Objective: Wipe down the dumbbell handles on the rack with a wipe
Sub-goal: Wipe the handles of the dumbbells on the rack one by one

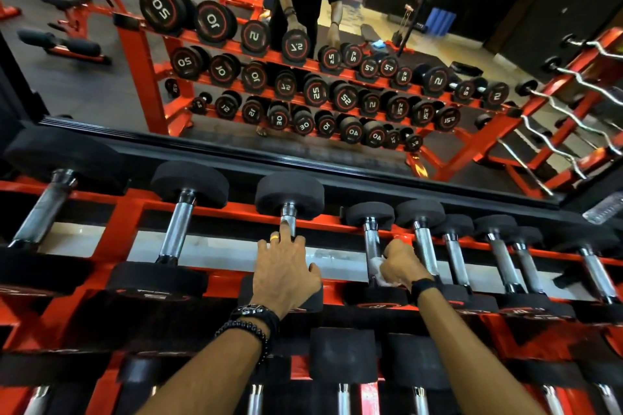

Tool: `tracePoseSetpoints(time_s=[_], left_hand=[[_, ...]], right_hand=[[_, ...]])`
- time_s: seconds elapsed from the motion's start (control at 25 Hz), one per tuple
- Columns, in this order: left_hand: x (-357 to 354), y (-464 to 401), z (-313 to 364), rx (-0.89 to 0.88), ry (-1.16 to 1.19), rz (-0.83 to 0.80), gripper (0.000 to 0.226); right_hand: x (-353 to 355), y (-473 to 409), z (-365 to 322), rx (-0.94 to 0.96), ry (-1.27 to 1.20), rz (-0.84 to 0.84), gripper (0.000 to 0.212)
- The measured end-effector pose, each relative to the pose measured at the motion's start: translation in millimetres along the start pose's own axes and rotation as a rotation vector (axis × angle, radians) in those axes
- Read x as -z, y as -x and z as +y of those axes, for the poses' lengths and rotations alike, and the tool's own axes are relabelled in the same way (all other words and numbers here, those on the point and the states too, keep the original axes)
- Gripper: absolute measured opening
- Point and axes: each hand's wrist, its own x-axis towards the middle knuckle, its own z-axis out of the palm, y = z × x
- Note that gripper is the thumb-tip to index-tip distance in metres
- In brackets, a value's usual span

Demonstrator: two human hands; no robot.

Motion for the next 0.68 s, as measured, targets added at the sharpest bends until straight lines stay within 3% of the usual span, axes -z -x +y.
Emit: tracePoseSetpoints(time_s=[0.08, 0.36, 0.68], left_hand=[[-1, 1, 0, 0.002, 0.003, -0.002, 0.047], [-2, 1, 0, -0.007, -0.010, -0.004, 0.048], [-3, 1, 1, 0.002, -0.004, 0.002, 0.046]], right_hand=[[-7, 5, 0, 0.019, -0.035, 0.052, 0.014], [2, 8, -4, -0.132, -0.500, -0.084, 0.007], [-6, 8, -3, -0.125, -0.473, -0.127, 0.010]])
